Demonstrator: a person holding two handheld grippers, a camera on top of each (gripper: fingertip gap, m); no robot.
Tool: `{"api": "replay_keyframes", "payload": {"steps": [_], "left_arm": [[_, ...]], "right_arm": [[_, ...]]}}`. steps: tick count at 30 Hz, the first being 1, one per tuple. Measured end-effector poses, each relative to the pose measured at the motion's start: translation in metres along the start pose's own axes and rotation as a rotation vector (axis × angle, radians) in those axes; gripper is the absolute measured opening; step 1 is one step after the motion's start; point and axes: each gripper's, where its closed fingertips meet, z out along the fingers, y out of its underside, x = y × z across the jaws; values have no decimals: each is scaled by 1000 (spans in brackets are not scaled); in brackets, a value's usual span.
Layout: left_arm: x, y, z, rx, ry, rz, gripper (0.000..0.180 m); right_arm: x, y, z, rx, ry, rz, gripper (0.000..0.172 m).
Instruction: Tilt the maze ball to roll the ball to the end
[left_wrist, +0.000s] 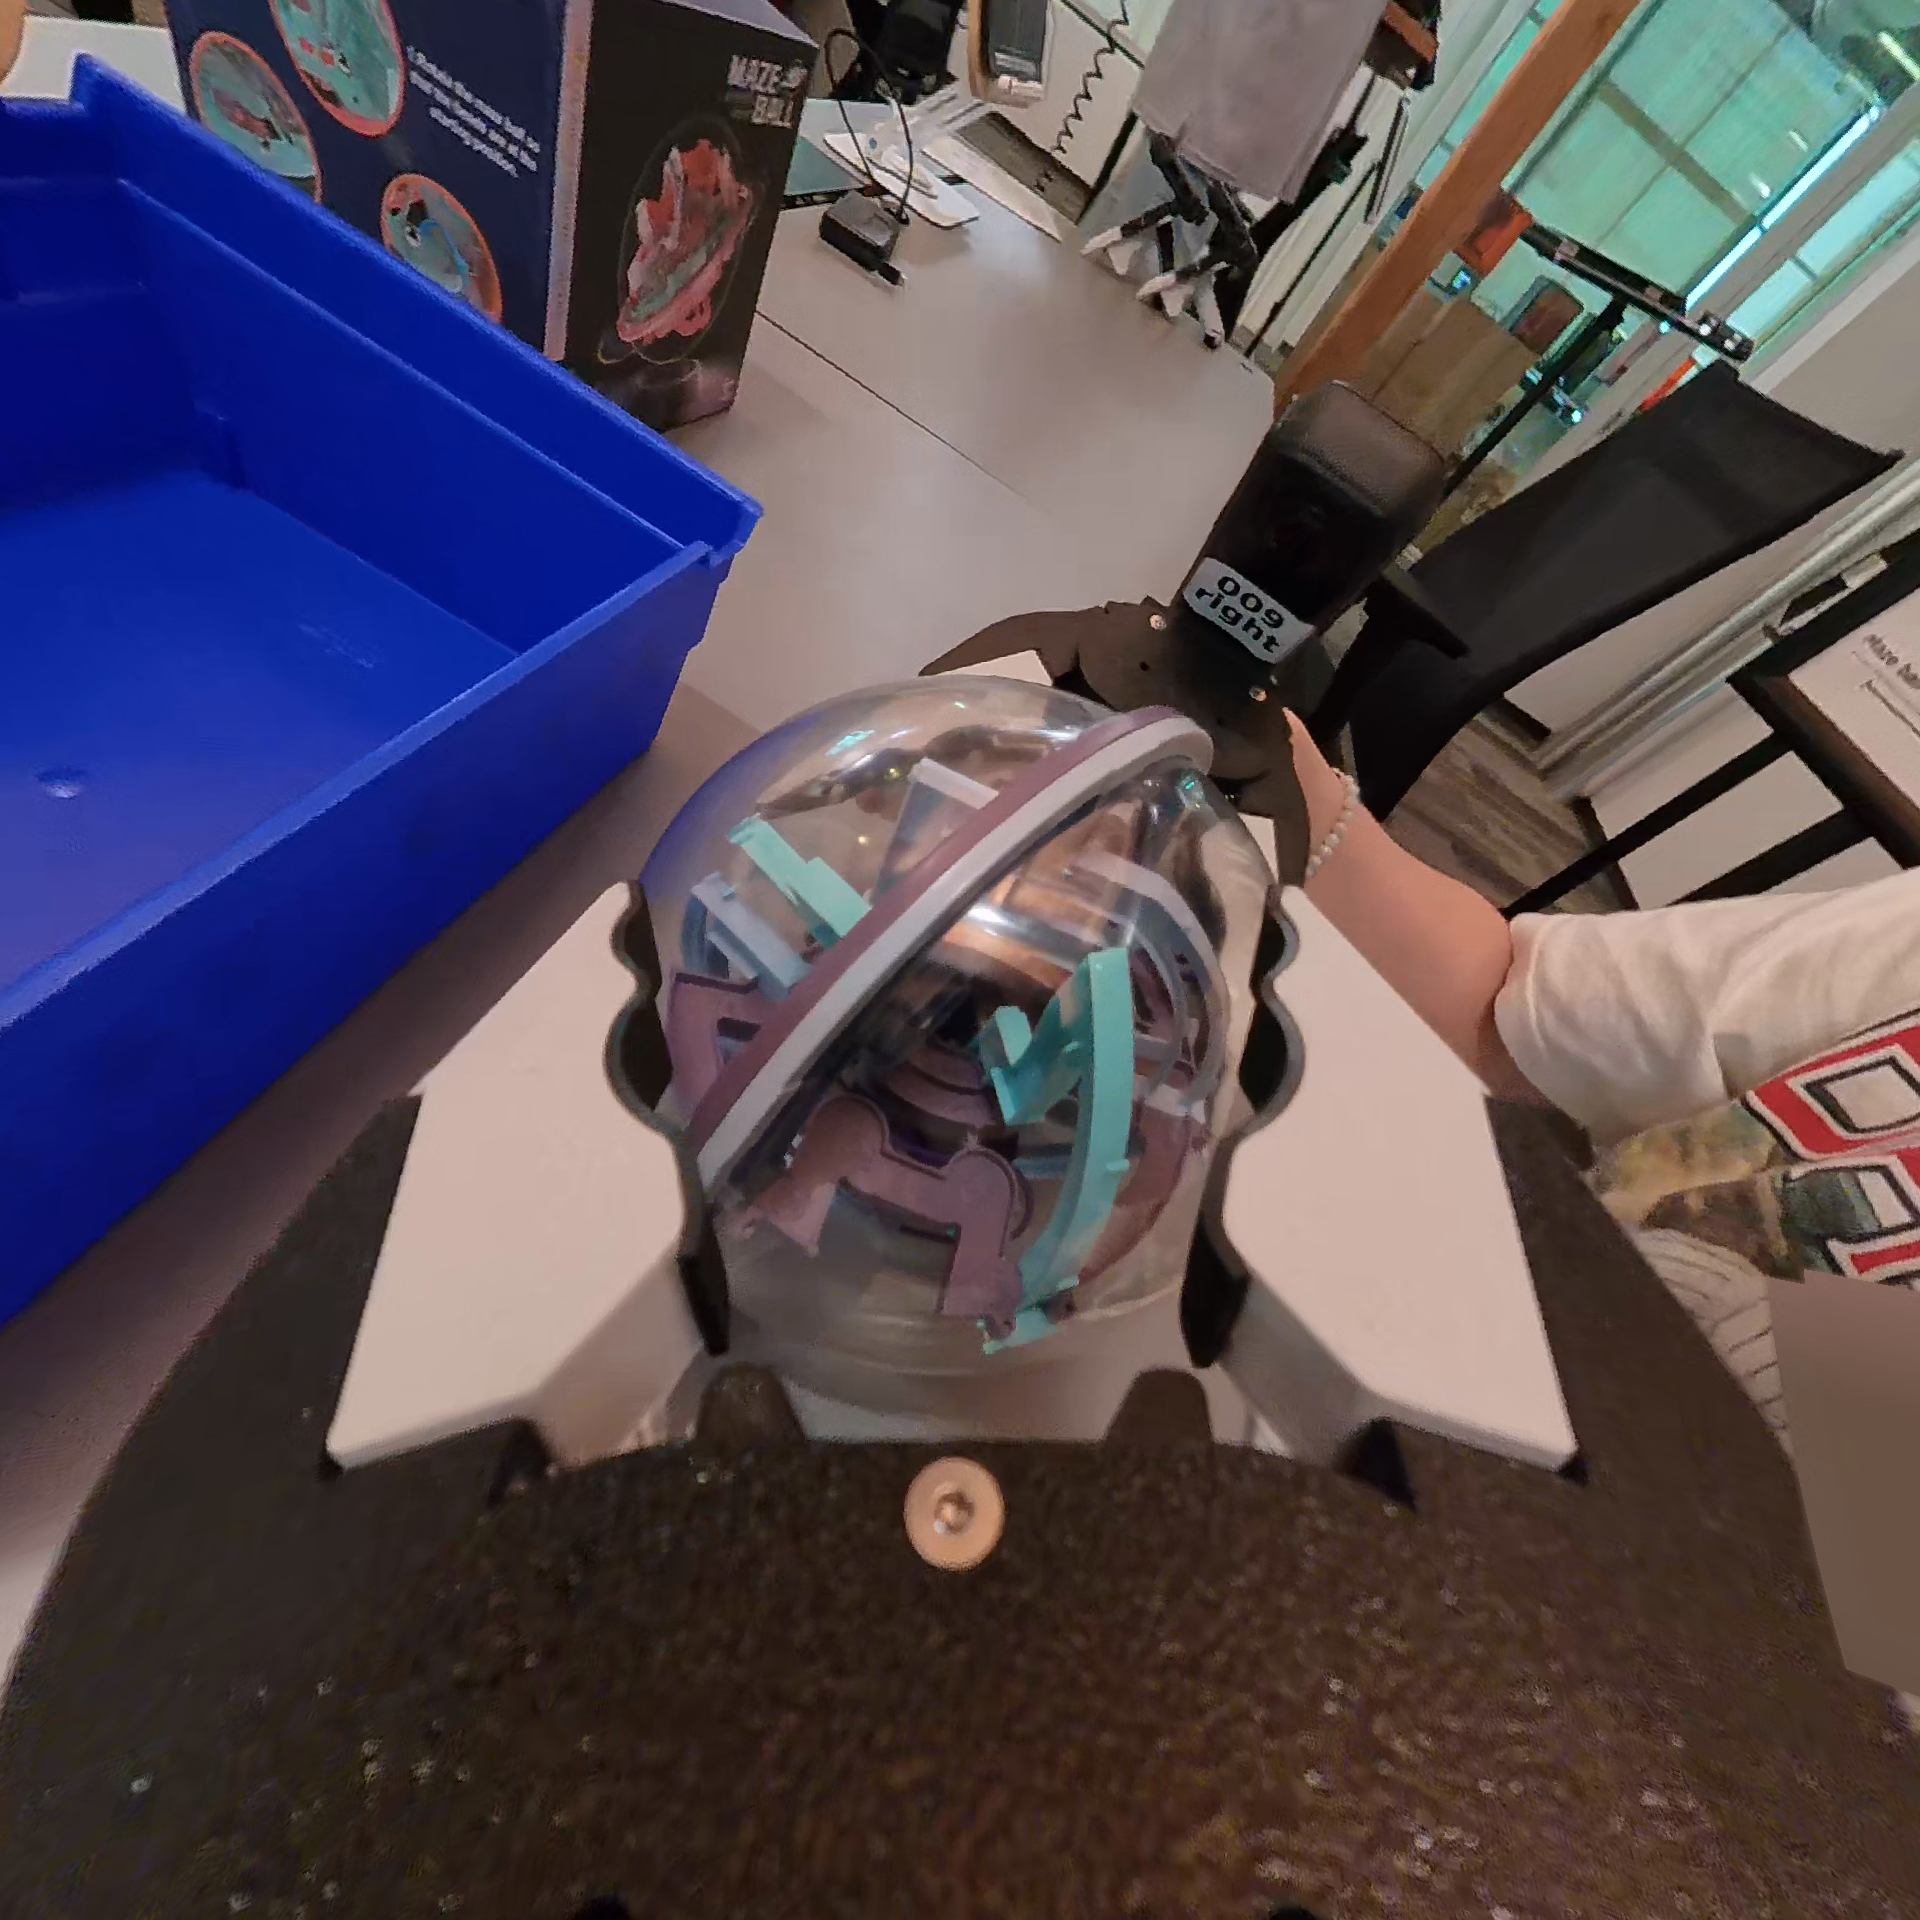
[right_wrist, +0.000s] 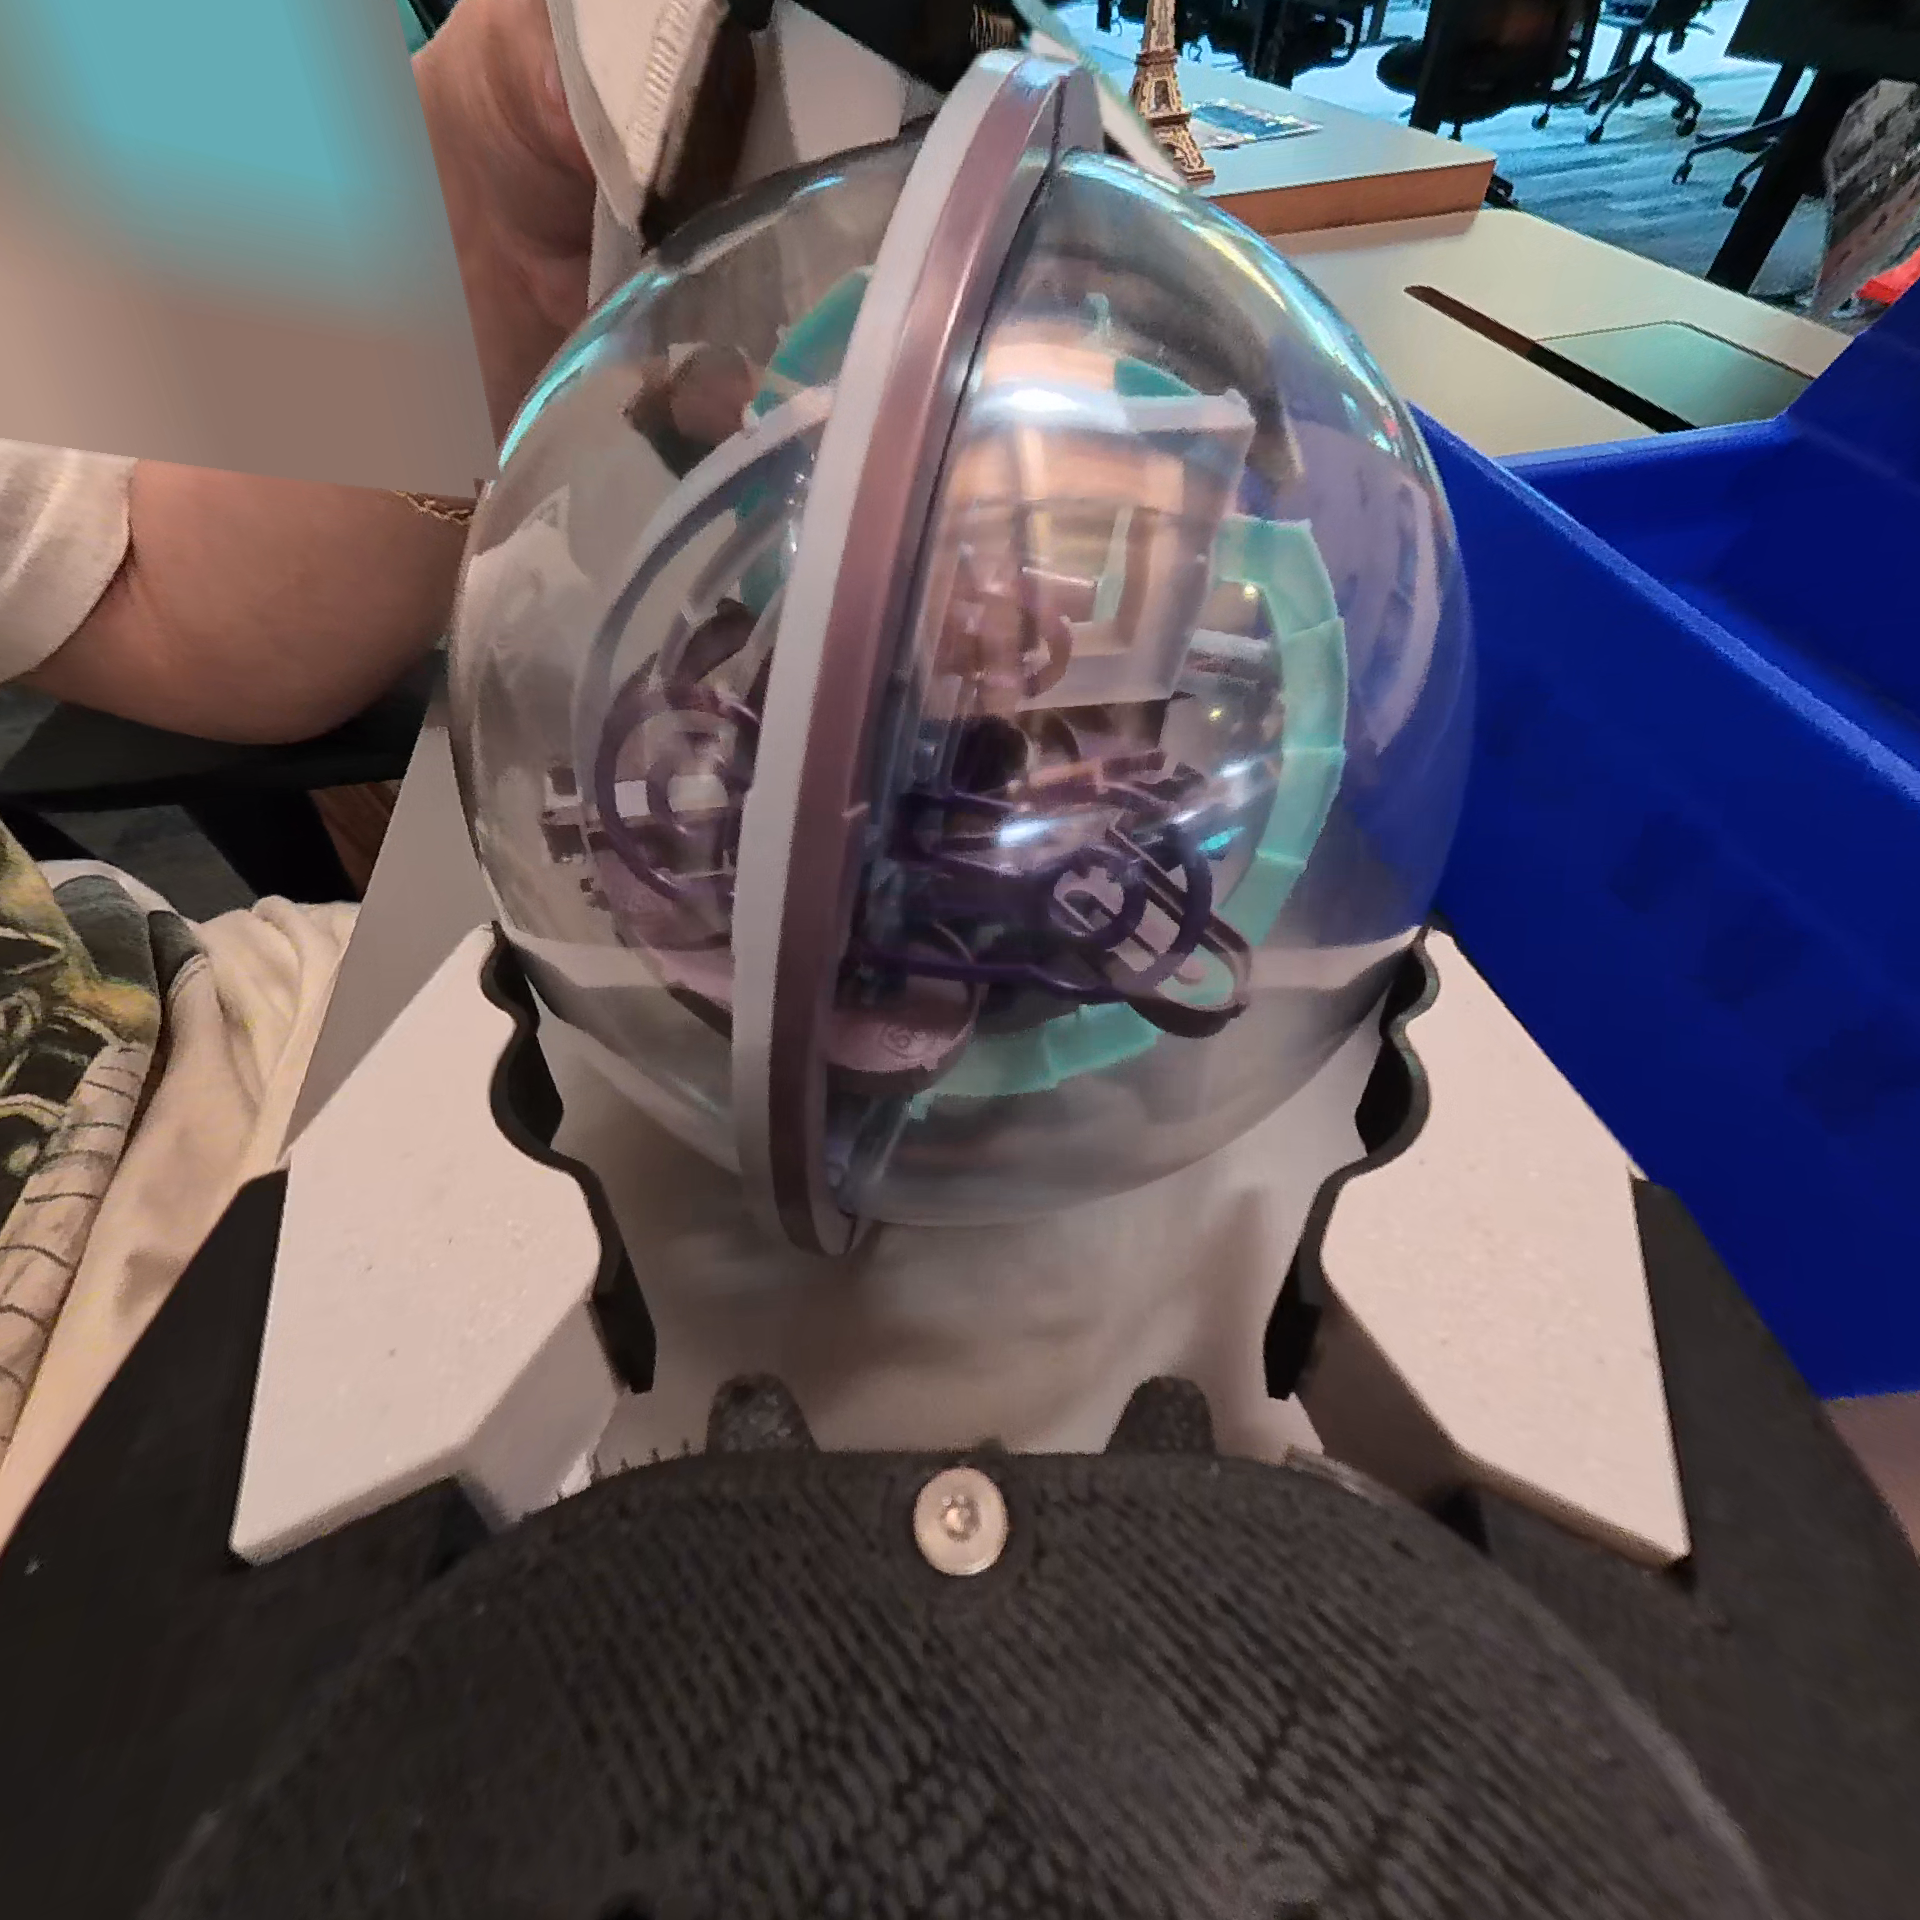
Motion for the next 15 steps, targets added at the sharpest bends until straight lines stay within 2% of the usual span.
{"api": "replay_keyframes", "payload": {"steps": [8, 15], "left_arm": [[7, 0, 6, -6, -6, 65, 110], [11, 0, 10, -11, -21, 92, 110]], "right_arm": [[-1, 8, -6, -79, 15, -41, 155], [1, -15, -21, -74, 138, -274, 152]]}}
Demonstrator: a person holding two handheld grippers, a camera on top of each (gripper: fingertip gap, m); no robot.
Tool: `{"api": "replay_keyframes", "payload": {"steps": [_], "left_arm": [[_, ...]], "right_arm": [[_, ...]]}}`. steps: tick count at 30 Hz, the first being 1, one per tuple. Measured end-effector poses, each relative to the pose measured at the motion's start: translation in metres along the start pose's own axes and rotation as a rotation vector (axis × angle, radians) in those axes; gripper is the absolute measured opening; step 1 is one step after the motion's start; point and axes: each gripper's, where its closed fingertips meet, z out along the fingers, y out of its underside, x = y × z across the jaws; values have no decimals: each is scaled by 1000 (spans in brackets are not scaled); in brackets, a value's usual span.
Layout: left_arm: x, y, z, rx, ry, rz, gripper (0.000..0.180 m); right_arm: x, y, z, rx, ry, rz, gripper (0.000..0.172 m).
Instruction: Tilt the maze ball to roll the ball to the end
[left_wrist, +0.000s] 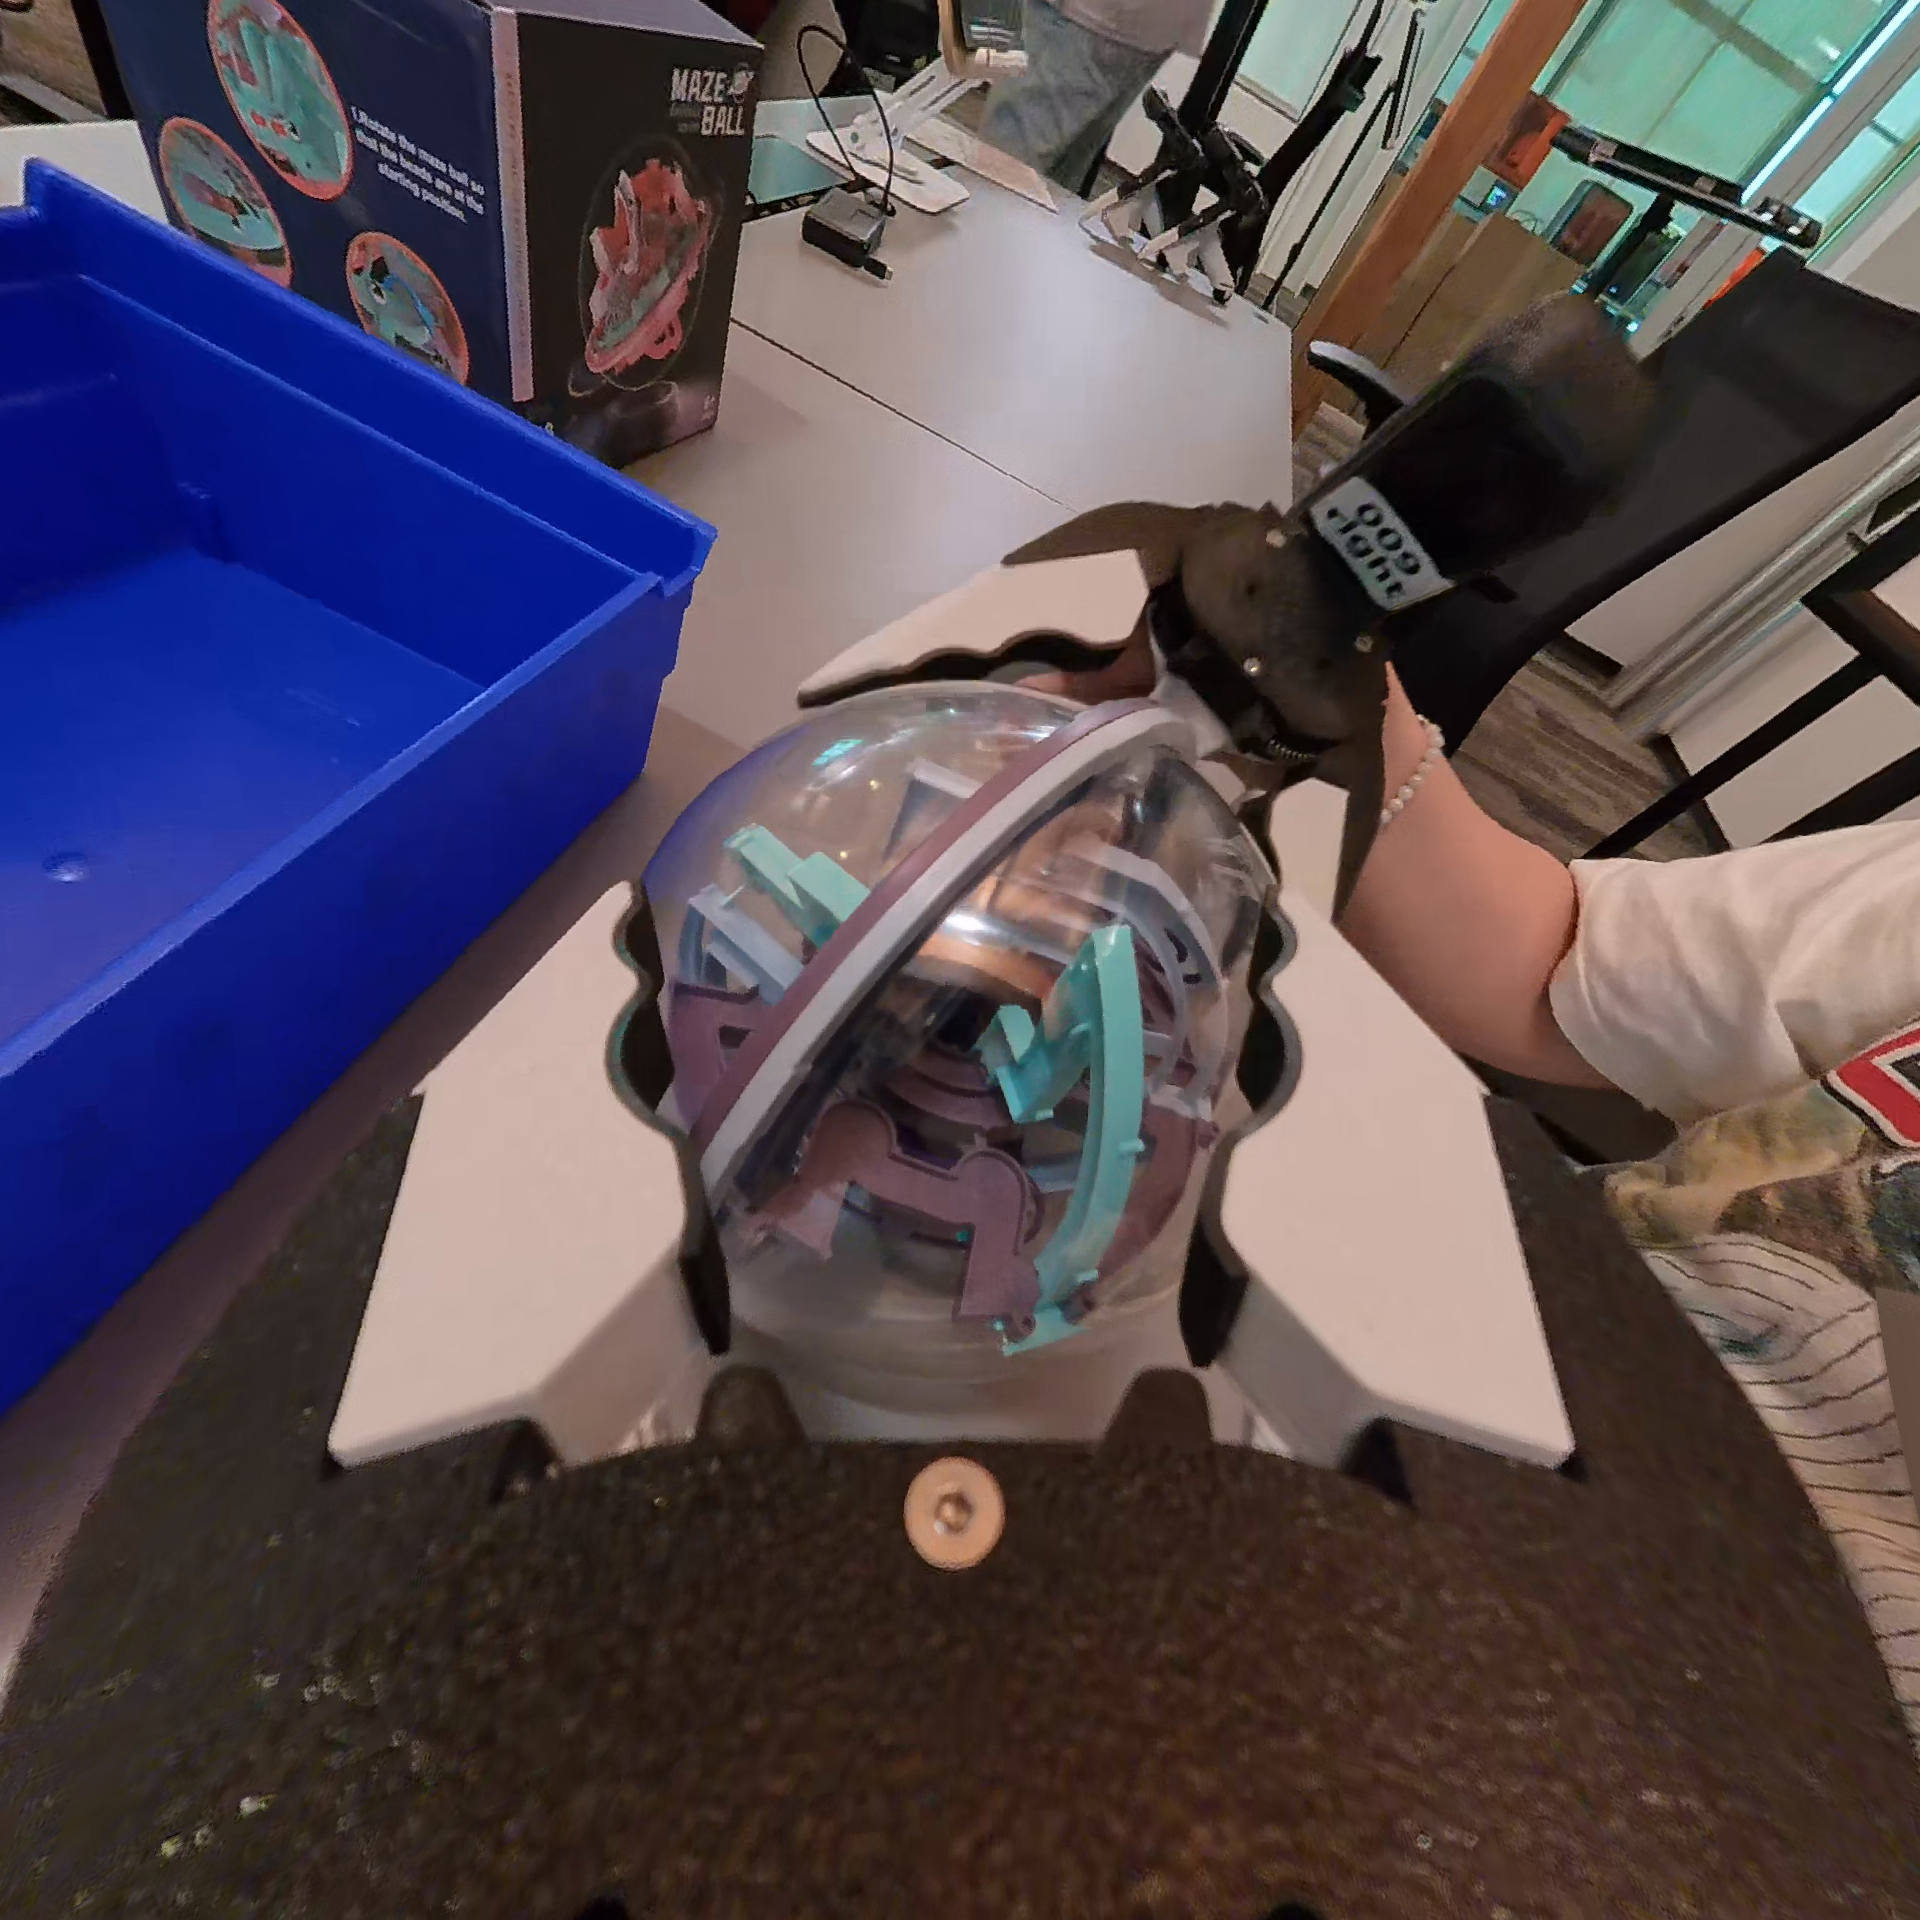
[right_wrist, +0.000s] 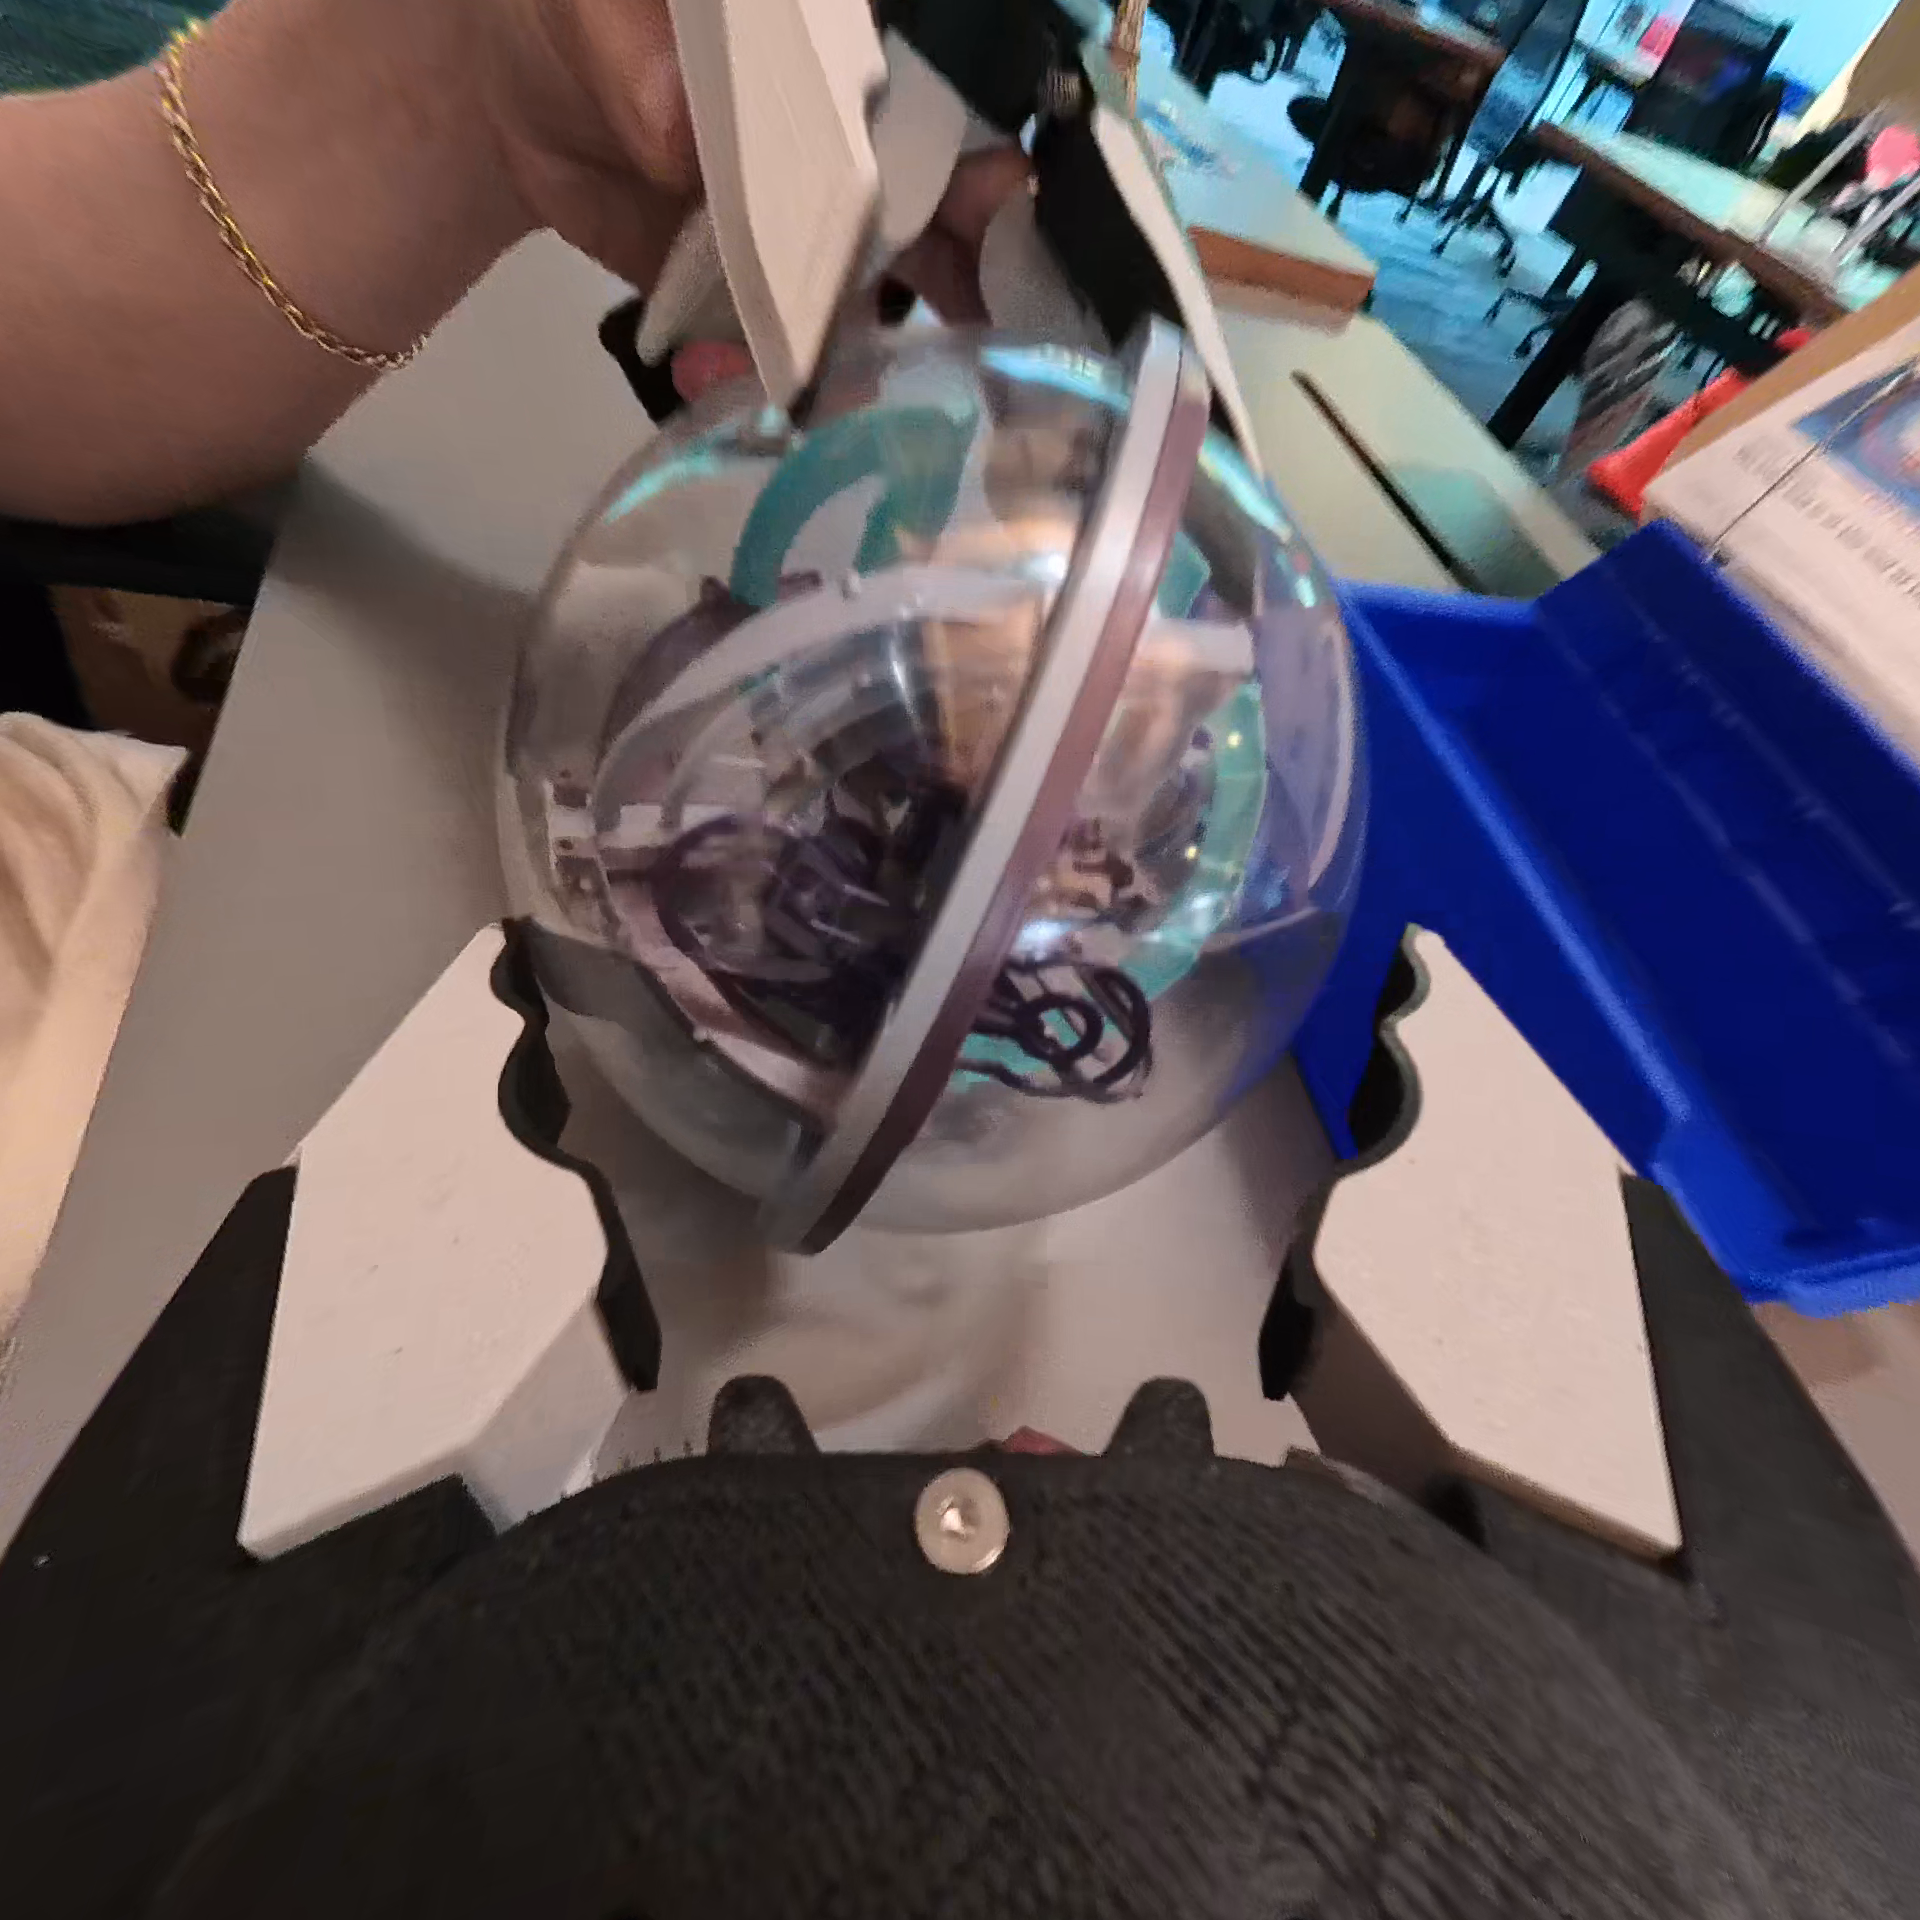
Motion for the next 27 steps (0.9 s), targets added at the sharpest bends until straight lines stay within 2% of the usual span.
{"api": "replay_keyframes", "payload": {"steps": [3, 10, 13, 16, 20, 25, 27], "left_arm": [[4, 0, 3, -3, 4, 17, 110], [8, 0, 1, -11, 25, 30, 108], [10, -7, -12, 16, 28, 49, 108], [-1, -12, -32, 30, -47, 82, 107], [-16, 15, -51, -121, -117, 109, 107], [-8, 55, -38, -327, -37, 11, 113], [-3, 62, -32, -365, -12, -12, 117]], "right_arm": [[-6, -15, -3, 57, -5, -50, 146], [-10, -9, 1, 0, 1, -118, 150], [-10, -9, 0, -3, 7, -120, 150], [-9, -10, 1, 0, 12, -111, 150], [-9, -9, 1, -7, 16, -107, 150], [-9, -12, 4, 4, 27, -100, 150], [-9, -13, 4, -2, 29, -103, 149]]}}
